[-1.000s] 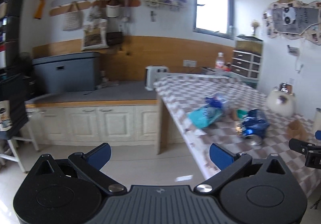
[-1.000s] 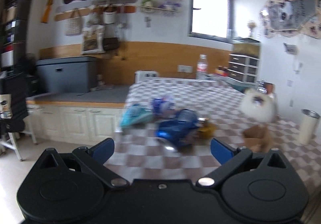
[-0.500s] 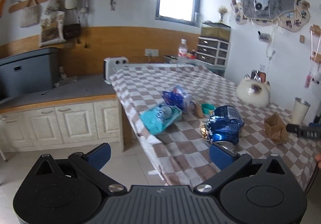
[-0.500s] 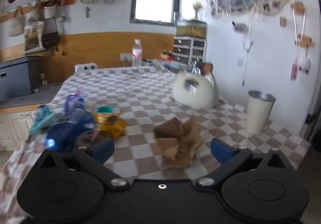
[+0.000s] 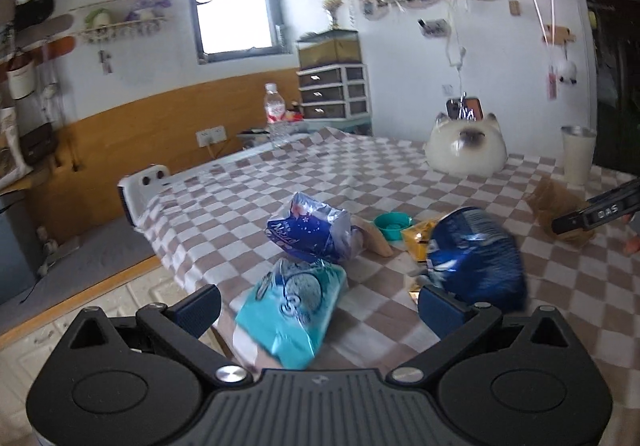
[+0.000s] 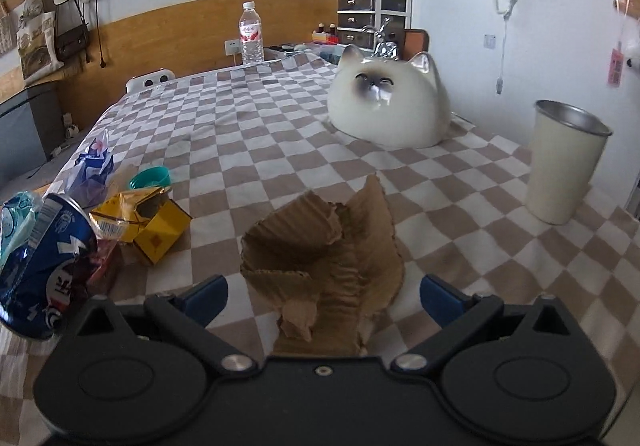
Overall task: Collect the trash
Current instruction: 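Grasp the teal wipes pack with the left gripper while the right gripper grasps the cardboard scrap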
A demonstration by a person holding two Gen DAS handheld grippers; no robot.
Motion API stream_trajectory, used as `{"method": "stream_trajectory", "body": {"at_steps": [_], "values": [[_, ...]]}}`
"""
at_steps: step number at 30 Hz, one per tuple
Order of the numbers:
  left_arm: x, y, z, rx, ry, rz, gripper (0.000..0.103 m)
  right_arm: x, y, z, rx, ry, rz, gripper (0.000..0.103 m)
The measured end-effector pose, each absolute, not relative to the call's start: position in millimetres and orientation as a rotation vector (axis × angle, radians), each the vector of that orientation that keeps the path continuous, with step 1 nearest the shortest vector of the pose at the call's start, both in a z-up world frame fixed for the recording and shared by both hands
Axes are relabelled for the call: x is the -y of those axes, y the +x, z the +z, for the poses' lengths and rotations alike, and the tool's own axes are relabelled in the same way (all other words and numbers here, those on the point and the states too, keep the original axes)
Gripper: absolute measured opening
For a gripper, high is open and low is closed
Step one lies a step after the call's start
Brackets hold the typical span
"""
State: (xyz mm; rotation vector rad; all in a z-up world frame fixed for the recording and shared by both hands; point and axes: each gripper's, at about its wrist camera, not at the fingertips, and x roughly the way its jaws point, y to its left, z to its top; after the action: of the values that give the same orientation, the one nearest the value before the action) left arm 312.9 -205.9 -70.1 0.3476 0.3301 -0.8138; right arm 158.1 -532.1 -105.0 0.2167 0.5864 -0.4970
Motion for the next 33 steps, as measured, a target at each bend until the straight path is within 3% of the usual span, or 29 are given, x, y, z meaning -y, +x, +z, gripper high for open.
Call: {"method": "stream_trajectory", "body": {"at_steps": [8,18,28,33], "values": [[237,390,-82,-0.495,0.449,-0.919,0.103,532,181,-107,-0.6,0.19,-0.498,0.103],[246,447,-94,-0.653,0.268,-1.04,0.103,529,194,-111,-0.619,0.152,-0.529,0.103],[248,399,-102,-0.69,0.192,-1.144,0.103,530,188,-104,-0.585,0.151,-0.579,0.103],[255,367,-102,-0.684,0.308,-1.178,0.098,530,181,-99,-0.573,0.157,-0.566,0.089]]}}
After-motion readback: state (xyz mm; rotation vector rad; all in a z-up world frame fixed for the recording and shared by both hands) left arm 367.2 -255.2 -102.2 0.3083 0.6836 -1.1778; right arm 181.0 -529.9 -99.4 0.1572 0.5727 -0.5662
